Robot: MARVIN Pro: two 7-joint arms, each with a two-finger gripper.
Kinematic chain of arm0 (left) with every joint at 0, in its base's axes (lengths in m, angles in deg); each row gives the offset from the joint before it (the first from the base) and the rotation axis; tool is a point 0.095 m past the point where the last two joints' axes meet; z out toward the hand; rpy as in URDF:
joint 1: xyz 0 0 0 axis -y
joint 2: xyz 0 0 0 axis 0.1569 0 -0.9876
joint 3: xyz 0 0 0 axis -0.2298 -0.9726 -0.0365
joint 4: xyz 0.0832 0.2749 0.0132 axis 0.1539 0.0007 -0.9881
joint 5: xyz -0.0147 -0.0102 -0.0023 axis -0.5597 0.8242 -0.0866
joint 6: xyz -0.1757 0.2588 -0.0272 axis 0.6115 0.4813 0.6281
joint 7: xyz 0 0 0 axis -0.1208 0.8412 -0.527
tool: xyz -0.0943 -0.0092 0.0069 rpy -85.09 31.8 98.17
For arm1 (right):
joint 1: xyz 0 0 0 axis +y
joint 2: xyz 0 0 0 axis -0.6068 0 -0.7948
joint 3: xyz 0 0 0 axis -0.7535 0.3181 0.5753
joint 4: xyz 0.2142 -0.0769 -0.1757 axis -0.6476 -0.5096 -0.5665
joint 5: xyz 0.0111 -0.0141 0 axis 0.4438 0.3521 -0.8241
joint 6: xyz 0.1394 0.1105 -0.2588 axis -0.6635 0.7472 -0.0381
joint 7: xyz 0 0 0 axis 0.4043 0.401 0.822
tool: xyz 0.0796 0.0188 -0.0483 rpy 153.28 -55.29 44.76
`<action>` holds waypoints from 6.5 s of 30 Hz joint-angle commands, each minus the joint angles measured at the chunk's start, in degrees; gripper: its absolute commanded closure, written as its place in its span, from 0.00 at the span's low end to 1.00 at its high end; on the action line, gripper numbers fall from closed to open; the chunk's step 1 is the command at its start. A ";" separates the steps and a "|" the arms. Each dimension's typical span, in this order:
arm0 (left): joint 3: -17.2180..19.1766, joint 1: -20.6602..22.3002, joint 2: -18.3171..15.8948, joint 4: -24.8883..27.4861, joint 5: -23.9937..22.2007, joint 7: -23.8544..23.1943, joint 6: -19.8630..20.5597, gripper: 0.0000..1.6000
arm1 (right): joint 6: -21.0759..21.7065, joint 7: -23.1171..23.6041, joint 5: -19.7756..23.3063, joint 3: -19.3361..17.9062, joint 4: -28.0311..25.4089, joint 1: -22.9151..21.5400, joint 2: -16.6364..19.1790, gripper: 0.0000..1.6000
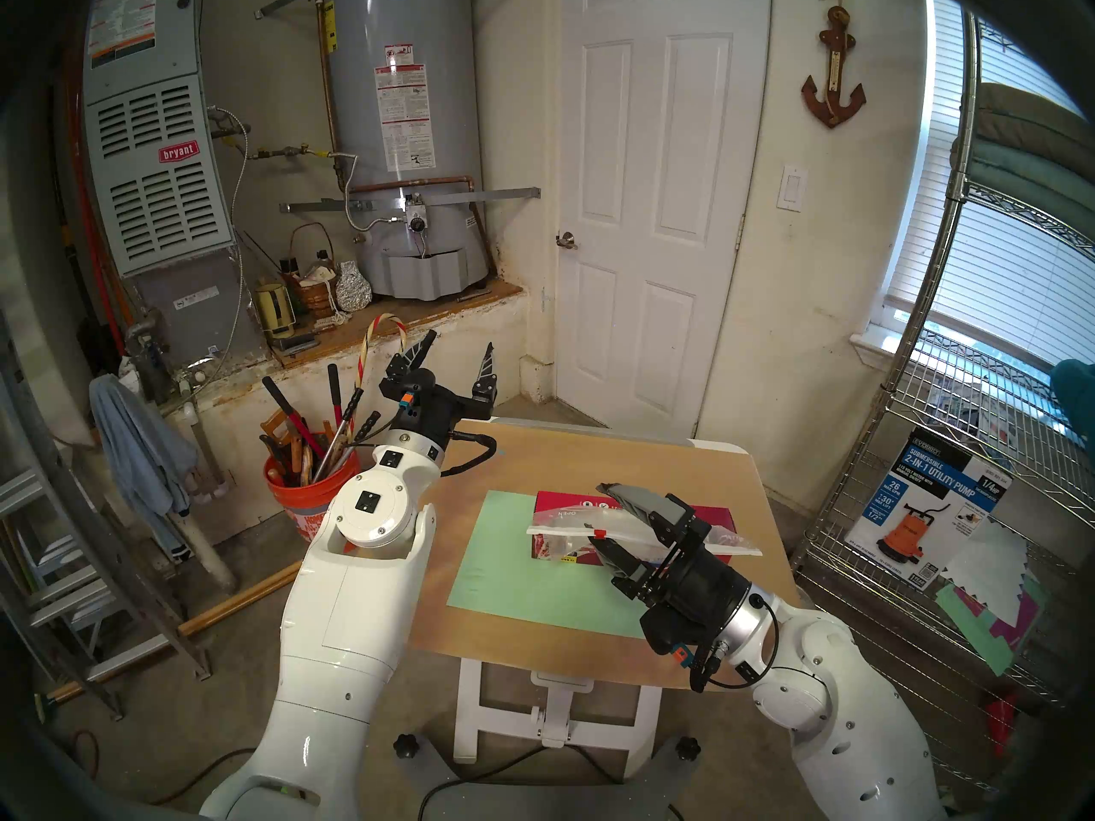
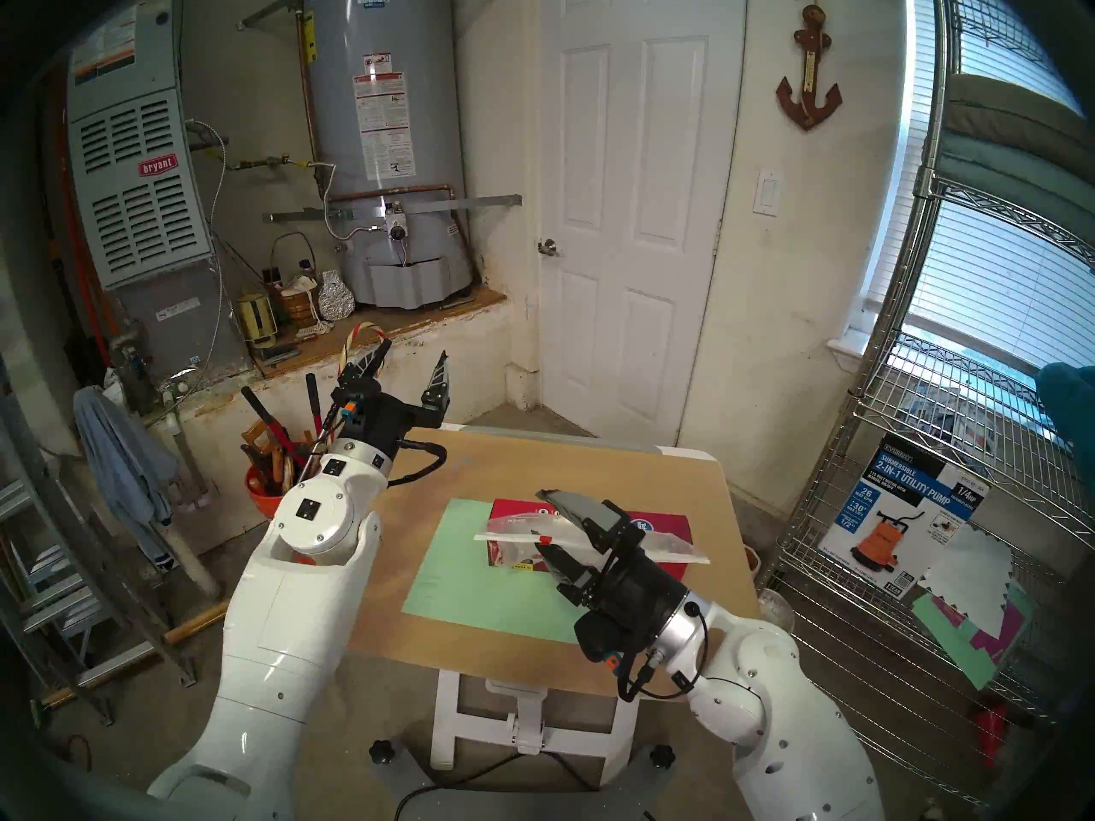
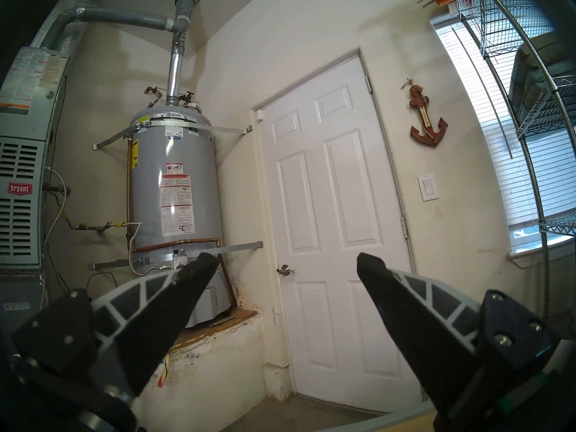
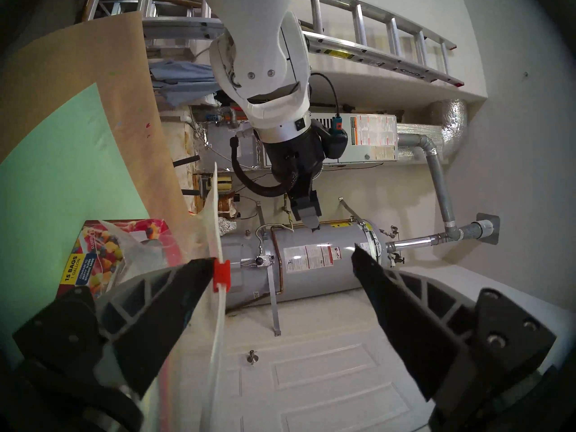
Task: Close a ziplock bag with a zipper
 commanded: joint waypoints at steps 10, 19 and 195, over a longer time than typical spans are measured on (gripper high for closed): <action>0.06 0.69 -0.08 1.33 0.09 0.02 -0.15 0.00 | -2.19 8.08 5.29 -1.24 -3.43 -2.53 1.04 0.00; 0.06 0.69 -0.08 1.34 0.09 0.03 -0.15 0.00 | -3.15 11.64 8.24 -2.22 -4.15 -3.23 1.12 0.19; 0.06 0.69 -0.08 1.34 0.09 0.03 -0.15 0.00 | 63.74 9.71 -33.51 30.50 -4.68 1.99 9.34 0.00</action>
